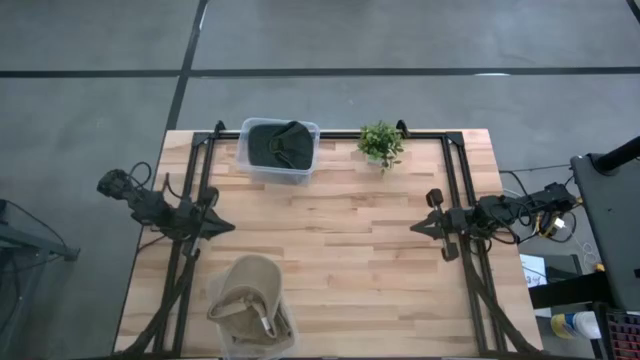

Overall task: Pick & Place hat
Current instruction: Return to Home Position

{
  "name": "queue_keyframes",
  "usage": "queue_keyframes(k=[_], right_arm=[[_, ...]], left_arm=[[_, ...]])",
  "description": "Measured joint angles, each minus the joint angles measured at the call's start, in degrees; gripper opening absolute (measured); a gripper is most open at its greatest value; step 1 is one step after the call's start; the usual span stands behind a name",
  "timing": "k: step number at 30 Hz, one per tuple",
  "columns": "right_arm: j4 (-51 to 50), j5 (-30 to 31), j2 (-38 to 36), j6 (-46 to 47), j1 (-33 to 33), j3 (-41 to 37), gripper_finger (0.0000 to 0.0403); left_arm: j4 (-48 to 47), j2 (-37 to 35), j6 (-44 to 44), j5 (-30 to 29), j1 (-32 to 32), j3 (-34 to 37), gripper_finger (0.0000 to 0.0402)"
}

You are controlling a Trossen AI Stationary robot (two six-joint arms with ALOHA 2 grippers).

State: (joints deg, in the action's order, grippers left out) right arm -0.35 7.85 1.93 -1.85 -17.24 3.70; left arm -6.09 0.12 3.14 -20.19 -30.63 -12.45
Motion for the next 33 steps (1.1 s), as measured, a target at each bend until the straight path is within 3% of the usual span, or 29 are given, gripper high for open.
queue_keyframes(k=[11,18,33], right_arm=[[1.74,-1.87,-0.65,1.70,0.01,-3.08,0.0008],[1.65,-1.85,-0.59,-2.99,0.01,-3.08,0.0008],[1.68,-1.85,-0.59,-1.55,0.01,-3.08,0.0009]], left_arm=[[5.73,-0.04,-3.80,0.52,0.02,8.26,0.0000],[4.68,-0.04,-2.88,-2.14,0.04,9.29,0.0000],[4.35,0.07,-1.25,-2.22,0.03,9.95,0.0000]])
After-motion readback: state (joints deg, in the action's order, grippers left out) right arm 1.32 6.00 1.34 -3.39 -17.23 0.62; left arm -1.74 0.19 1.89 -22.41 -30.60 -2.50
